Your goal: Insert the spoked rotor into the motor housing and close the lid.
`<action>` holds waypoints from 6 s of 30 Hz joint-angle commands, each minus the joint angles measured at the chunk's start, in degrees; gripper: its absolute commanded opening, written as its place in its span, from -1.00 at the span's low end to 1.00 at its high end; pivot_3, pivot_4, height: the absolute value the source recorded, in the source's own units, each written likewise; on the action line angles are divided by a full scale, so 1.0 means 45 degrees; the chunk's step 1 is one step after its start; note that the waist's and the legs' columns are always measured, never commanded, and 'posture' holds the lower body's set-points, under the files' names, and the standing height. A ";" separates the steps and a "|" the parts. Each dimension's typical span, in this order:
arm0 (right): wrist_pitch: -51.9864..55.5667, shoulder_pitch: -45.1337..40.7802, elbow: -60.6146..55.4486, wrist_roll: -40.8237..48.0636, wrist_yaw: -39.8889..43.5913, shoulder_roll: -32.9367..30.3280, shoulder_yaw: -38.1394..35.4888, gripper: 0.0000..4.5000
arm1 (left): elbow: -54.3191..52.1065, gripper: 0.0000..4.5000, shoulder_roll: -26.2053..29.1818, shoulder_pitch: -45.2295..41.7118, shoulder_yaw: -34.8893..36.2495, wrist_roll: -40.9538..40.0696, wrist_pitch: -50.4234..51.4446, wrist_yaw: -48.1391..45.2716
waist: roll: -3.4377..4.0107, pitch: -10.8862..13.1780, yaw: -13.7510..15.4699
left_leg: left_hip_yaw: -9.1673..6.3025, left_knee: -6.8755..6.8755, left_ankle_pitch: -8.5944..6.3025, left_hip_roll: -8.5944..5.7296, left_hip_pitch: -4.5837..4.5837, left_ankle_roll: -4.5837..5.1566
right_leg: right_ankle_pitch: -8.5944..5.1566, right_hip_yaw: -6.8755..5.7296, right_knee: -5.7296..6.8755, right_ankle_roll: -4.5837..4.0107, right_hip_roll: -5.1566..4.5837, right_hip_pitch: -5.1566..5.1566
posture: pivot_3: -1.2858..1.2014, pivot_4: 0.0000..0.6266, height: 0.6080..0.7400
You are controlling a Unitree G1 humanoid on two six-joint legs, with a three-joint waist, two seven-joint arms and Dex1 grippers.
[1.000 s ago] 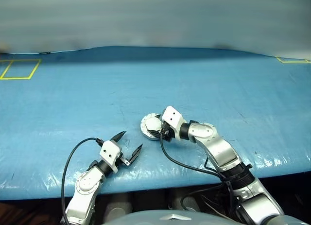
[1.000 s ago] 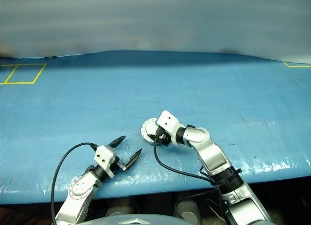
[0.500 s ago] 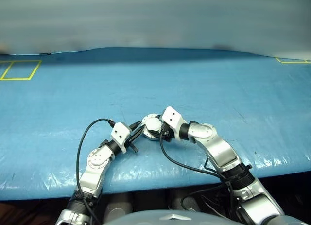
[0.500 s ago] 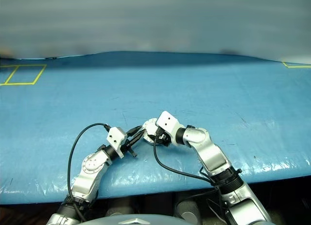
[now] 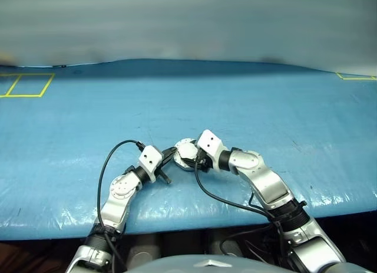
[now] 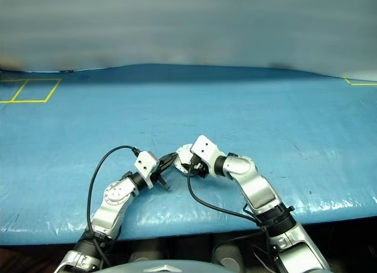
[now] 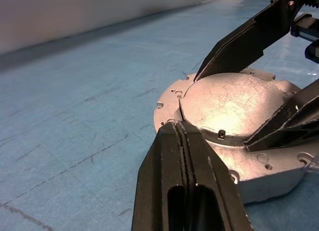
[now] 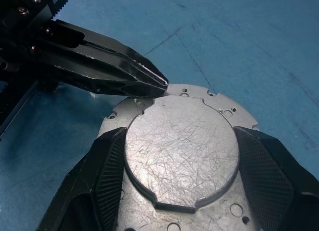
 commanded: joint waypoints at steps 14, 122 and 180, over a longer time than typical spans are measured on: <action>0.1267 0.1058 -0.2930 0.4051 0.0276 0.1136 -0.3137 0.98 | 0.0001 -1.00 -0.0059 0.0295 -0.0403 0.0087 0.0421 -0.0516 | 0.0009 0.0006 0.0056 | -0.0020 -0.0011 0.0000 0.0001 -0.0118 0.0002 | 0.0010 -0.0002 -0.0007 -0.0014 -0.0004 -0.0045 | 0.03 -0.52 1.00; 0.7361 0.1979 0.1730 1.3799 -0.5502 0.4305 -0.9196 0.60 | 0.0119 -1.00 -0.0219 0.0274 -0.0386 0.0450 -0.0137 -0.0172 | 0.0033 0.0020 -0.0030 | -0.0016 -0.0033 -0.0002 -0.0002 -0.0204 0.0005 | -0.0001 0.0011 -0.0010 0.0004 0.0006 -0.0140 | 0.03 -0.52 1.00; 0.5993 0.1959 -0.1420 1.9409 -0.7771 0.4806 -0.8183 -0.47 | -0.5028 0.99 -0.3181 0.1720 0.2060 -1.0825 0.8836 -0.1081 | 0.0078 0.0210 -0.0258 | -0.0041 0.0020 0.0000 0.0000 -0.0337 0.0008 | 0.0021 0.0035 -0.0016 0.0042 0.0093 -0.0208 | 0.03 -0.52 1.00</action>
